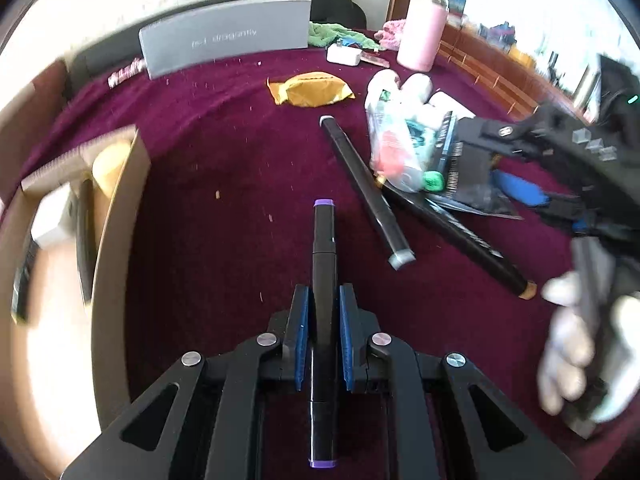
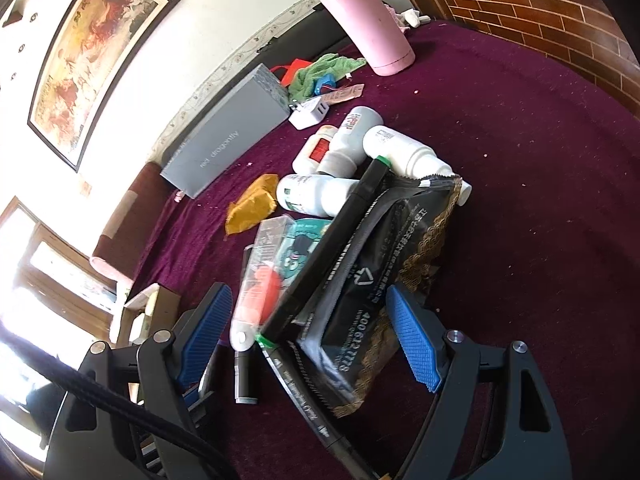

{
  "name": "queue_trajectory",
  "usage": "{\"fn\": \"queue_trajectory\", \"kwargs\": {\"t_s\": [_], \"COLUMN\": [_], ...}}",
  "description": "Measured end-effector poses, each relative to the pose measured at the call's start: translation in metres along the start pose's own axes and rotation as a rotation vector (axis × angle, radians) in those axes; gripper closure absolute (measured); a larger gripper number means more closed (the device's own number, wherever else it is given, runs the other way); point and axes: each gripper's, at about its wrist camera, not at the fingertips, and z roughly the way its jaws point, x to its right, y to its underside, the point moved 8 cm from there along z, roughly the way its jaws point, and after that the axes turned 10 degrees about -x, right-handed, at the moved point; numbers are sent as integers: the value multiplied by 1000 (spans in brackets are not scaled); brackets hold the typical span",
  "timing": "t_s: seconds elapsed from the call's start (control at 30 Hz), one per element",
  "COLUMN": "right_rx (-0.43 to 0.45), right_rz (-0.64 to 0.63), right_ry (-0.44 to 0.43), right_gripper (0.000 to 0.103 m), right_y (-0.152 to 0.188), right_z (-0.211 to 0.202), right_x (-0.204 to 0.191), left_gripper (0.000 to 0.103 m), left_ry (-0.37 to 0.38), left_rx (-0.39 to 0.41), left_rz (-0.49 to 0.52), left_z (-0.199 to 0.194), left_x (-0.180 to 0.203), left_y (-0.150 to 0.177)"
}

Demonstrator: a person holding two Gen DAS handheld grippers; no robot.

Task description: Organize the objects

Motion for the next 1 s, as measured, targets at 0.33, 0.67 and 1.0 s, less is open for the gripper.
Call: {"fn": "queue_trajectory", "kwargs": {"t_s": [0.33, 0.67, 1.0], "right_rx": [25, -42, -349], "right_rz": [-43, -121, -267], "right_ry": [121, -41, 206], "right_gripper": [24, 23, 34], "right_y": [2, 0, 11], "right_z": [4, -22, 92], "right_x": [0, -80, -108], "left_gripper": [92, 92, 92], "left_ry": [63, 166, 189], "left_rx": [137, 152, 80], "left_rz": [-64, -89, -62], "left_z": [-65, -61, -35], "left_x": [-17, -23, -11], "left_y": [35, 52, 63]}}
